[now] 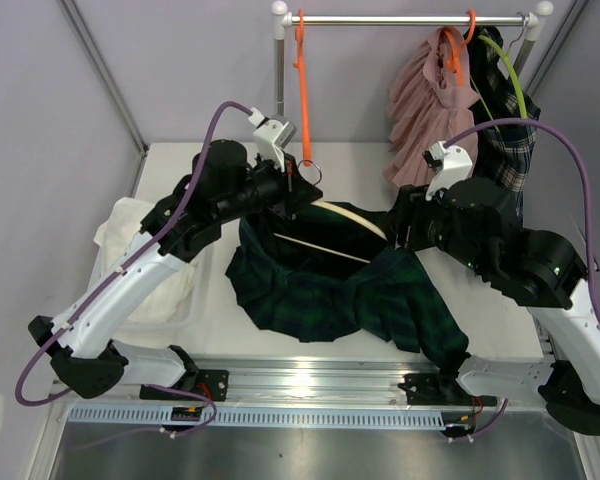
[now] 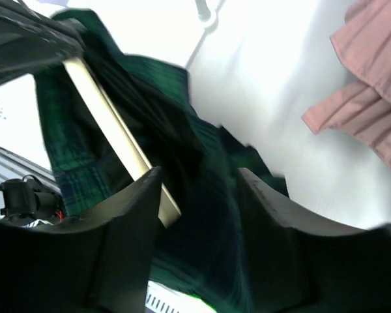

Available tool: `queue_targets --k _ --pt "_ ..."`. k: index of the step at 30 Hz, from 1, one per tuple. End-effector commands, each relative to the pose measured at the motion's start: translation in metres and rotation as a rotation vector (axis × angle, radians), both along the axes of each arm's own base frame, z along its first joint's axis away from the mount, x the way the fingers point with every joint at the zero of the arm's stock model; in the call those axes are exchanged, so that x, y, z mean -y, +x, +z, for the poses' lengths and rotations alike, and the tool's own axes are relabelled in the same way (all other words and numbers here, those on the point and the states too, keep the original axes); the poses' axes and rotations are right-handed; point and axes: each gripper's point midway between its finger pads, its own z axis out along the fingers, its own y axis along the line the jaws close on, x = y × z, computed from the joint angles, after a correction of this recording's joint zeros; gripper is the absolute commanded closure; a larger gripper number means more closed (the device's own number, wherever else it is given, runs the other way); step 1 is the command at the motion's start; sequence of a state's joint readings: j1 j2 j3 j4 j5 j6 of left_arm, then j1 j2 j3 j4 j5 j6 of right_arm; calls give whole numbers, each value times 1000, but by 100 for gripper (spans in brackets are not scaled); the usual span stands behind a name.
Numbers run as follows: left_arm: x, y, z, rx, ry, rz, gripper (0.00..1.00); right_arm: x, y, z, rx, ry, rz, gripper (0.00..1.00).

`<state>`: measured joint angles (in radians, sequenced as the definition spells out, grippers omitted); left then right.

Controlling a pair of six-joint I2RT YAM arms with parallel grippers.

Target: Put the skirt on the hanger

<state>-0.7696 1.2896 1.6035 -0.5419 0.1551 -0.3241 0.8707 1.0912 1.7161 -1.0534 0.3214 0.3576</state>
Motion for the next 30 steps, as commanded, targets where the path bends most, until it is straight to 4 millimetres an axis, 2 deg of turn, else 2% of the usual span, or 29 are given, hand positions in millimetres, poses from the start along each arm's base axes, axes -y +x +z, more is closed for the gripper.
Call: queue_targets --k 1,3,9,17,20,25,30 --pt "8 -15 65 125 -158 -91 100 -3 -3 22 84 54 44 43" --pt "10 -14 61 120 -150 -101 100 1 -5 30 118 69 48 39" --pt "18 -15 60 111 -153 -137 100 -16 -14 43 200 110 182 36" --pt "26 -17 60 97 -167 -165 100 -49 -10 6 114 4 299 38" --pt "30 -18 58 93 -168 -176 100 -55 -7 -6 88 -44 300 38" --pt "36 -19 55 84 -165 -189 100 -61 -5 -13 74 -78 317 39" --pt "40 -19 52 81 -163 -193 100 -63 -4 -17 64 -87 314 55"
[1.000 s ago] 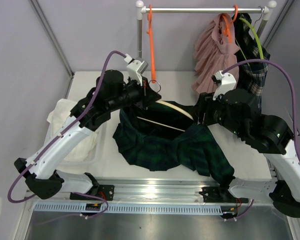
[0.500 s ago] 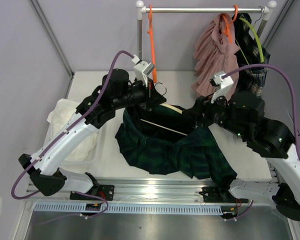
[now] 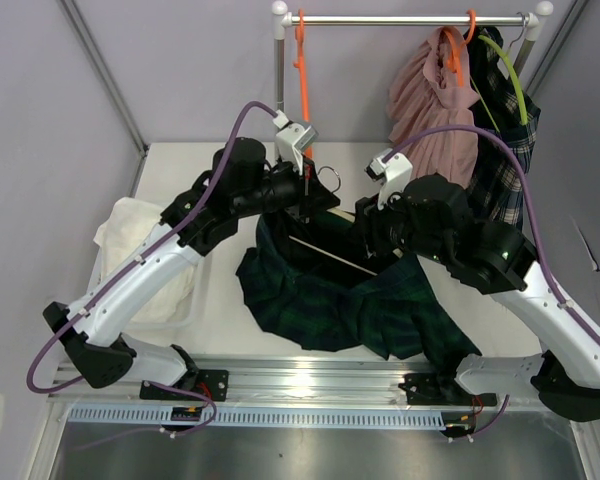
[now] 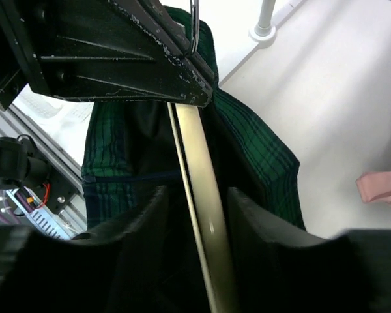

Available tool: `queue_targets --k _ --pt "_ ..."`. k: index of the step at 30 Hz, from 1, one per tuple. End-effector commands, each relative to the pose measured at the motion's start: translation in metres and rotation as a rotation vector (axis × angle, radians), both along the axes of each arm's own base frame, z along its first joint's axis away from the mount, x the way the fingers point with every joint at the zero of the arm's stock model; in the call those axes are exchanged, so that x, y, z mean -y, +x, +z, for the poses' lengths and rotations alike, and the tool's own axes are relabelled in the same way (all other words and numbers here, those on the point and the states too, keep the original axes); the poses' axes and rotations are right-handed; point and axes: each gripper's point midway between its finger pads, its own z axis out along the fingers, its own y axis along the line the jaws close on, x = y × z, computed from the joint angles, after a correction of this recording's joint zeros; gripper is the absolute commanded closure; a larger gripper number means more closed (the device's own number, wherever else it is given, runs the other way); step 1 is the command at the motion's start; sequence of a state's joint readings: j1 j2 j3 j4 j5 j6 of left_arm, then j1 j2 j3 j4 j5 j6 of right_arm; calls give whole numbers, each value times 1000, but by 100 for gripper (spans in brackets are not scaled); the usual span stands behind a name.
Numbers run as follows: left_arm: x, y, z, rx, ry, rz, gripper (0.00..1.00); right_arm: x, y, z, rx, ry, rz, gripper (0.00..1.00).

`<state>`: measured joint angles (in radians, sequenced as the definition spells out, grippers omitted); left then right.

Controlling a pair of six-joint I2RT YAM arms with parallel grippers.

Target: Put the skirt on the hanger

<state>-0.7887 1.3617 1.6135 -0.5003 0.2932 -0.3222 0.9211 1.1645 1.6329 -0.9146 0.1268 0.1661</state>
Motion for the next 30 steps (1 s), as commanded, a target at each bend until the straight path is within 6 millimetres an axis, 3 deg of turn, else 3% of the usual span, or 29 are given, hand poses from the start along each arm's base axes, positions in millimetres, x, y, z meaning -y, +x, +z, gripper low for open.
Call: queue_targets --k 1,3,6,9,10,14,18,23,30 --pt "7 -9 63 104 -162 -35 100 0 -2 10 30 19 10 61" --pt "6 -9 64 106 -164 -34 100 2 -3 11 29 25 3 70" --pt "7 -9 65 107 -169 -37 100 4 -5 9 24 20 1 75" --pt "7 -10 68 112 -174 -37 100 6 -6 9 19 21 -8 89" --pt "6 -10 68 111 -175 -35 100 8 -6 10 18 23 -16 99" --pt "6 -8 69 111 -179 -27 95 14 -7 11 15 38 -50 100" --pt "5 -6 70 114 -189 -8 71 17 -13 17 16 71 -48 100" --pt "5 -5 74 123 -204 -2 48 24 -16 23 25 96 -63 100" --pt "-18 0 91 172 -247 112 40 45 -17 37 50 117 -144 100"
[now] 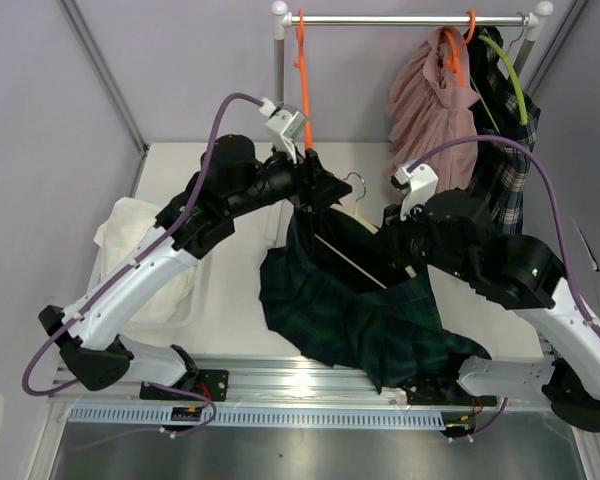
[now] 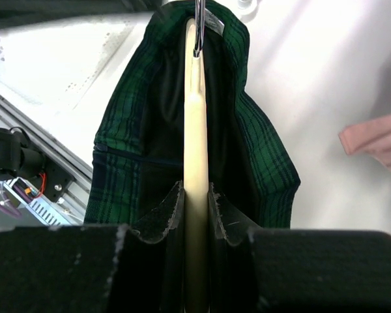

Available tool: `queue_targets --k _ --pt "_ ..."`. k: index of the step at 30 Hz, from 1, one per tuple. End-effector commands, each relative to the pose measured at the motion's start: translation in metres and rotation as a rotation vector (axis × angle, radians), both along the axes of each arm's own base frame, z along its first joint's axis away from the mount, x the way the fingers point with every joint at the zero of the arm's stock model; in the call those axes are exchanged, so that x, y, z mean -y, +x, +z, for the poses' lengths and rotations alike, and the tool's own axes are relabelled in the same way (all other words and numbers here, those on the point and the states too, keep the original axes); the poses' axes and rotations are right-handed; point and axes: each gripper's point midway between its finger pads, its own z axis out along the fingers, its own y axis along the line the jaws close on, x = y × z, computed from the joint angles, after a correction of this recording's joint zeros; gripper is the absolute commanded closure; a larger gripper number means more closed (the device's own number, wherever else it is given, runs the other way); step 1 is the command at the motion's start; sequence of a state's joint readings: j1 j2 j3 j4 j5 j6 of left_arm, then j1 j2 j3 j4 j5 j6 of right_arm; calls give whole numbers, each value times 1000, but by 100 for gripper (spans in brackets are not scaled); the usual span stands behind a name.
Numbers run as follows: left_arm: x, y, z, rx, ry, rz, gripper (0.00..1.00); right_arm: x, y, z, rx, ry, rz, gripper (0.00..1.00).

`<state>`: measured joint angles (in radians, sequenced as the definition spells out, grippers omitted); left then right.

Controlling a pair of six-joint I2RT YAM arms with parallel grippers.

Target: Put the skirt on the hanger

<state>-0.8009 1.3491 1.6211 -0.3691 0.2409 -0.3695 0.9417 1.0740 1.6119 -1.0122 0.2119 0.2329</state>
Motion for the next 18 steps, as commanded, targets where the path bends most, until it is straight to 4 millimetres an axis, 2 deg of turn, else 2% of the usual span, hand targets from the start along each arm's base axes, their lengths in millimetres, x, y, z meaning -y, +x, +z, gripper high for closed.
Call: queue_targets --k 1,5,11,15,18 --pt "-28 -5 54 103 -127 95 40 16 0 45 86 123 -75 100" --pt "-47 -8 70 123 -166 164 38 31 3 58 112 129 -140 100" --pt "-75 -23 90 165 -228 212 38 33 9 79 174 164 -157 100" --pt "-84 -32 94 174 -237 212 38 35 23 101 237 177 -213 100" --pt "-91 -38 94 172 -245 214 38 34 43 114 276 180 -270 100"
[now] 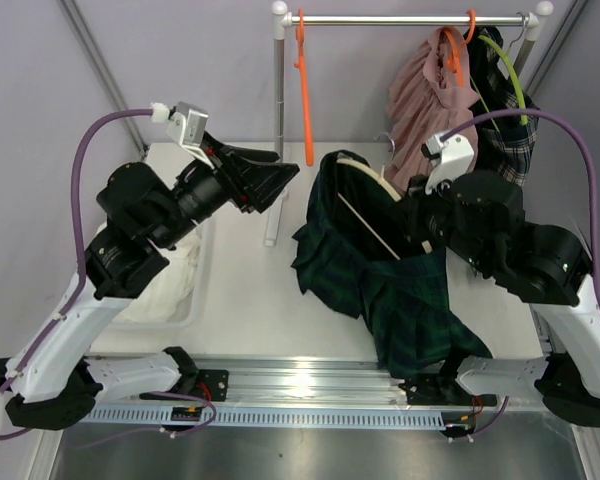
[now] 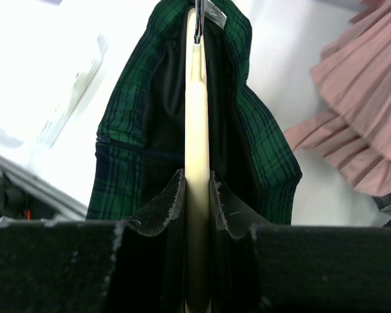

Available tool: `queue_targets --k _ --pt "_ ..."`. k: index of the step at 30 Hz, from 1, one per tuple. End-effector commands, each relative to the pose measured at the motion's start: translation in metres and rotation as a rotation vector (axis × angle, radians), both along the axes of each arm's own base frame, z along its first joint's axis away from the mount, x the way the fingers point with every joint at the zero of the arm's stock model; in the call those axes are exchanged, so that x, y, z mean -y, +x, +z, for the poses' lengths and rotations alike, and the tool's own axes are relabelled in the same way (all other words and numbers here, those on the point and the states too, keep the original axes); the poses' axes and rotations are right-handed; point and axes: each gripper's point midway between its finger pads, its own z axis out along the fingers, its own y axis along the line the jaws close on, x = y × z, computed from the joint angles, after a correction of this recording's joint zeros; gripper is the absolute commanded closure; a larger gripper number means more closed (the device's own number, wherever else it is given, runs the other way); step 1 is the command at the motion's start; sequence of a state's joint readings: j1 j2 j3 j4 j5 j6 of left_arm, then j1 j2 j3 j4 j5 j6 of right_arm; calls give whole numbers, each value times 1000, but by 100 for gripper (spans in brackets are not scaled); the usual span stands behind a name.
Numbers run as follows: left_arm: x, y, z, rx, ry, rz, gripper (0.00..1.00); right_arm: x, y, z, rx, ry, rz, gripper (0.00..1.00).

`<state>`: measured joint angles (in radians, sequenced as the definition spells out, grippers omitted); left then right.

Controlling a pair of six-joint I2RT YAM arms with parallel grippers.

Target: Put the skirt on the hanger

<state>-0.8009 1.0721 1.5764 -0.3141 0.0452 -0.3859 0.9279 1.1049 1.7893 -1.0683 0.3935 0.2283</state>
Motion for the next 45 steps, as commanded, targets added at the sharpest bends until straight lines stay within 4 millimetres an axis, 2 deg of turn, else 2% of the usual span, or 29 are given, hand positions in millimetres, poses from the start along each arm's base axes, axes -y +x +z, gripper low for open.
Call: queue_targets --k 1,2,3,6,13,14,23,25,28,33,37,43,45 --pt "-6 -3 0 -8 -26 12 38 1 29 75 195 169 -97 100" --pt "-10 -6 1 -4 -28 14 37 5 36 81 208 176 -123 100" --pt "-11 -7 1 -4 -27 17 38 0 45 81 206 168 -127 100" --pt "-18 -12 -4 -4 -12 24 38 1 66 95 235 193 -157 100" --pt "-30 -25 -11 -10 -1 16 38 5 107 126 312 255 -157 100" --pt "-31 -26 -12 -9 4 17 38 3 116 125 311 252 -162 100" --pt "-44 -40 -26 -18 29 11 38 20 149 170 452 356 -187 100" --pt "-46 -42 -31 -24 34 11 38 21 164 169 453 343 -209 100" --pt "-51 -46 -32 -19 35 15 38 30 174 181 496 354 -229 100" --pt "-54 -50 -33 -16 43 9 38 41 194 187 531 372 -262 100" --pt "-53 -51 -35 -22 52 1 38 40 217 182 535 369 -278 100" --pt "-54 -50 -39 -23 70 8 38 42 237 184 563 363 -299 100" --pt "-54 -49 -42 -28 79 12 38 39 250 173 532 346 -306 100"
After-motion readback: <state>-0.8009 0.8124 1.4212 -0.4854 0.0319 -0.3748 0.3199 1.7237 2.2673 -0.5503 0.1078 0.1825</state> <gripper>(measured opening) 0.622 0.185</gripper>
